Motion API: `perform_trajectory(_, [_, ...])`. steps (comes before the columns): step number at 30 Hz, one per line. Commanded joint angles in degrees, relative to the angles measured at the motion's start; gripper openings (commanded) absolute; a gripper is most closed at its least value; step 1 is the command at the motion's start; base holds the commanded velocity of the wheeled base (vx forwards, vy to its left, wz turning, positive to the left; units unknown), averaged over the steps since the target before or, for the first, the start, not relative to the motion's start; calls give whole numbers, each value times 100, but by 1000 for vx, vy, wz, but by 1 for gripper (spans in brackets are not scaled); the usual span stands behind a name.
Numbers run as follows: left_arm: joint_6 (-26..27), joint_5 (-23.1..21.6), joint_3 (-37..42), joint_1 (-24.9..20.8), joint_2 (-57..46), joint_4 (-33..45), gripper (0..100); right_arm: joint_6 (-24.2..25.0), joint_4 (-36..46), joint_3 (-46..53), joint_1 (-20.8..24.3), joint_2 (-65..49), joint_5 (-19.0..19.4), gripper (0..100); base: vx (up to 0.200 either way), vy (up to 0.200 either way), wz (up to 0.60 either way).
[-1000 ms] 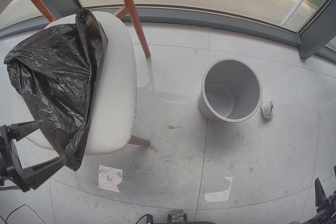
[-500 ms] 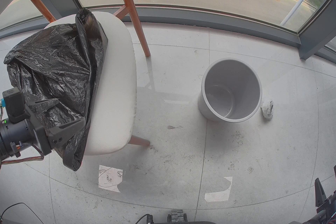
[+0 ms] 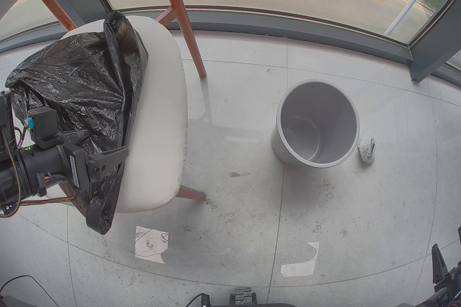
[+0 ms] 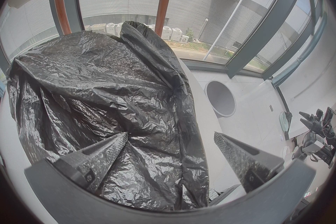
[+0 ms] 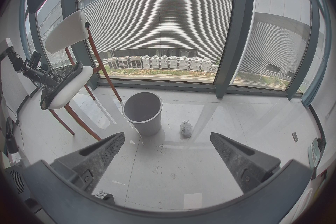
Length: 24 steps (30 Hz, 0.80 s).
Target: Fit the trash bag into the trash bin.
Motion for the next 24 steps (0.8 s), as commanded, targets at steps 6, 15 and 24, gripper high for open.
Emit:
perform_trajectory(6, [-67, -6, -284, -52, 288, -12, 100, 0, -1, 92, 2, -57, -1, 100, 0, 0, 0])
perform_trajectory(15, [-242, 188, -434, -684, 235, 32, 100, 0, -1, 92, 2, -57, -1, 100, 0, 0, 0])
perform_trajectory(24, [-234, 170, -513, -693, 173, -4, 100, 0, -1, 92, 2, -57, -1, 100, 0, 0, 0])
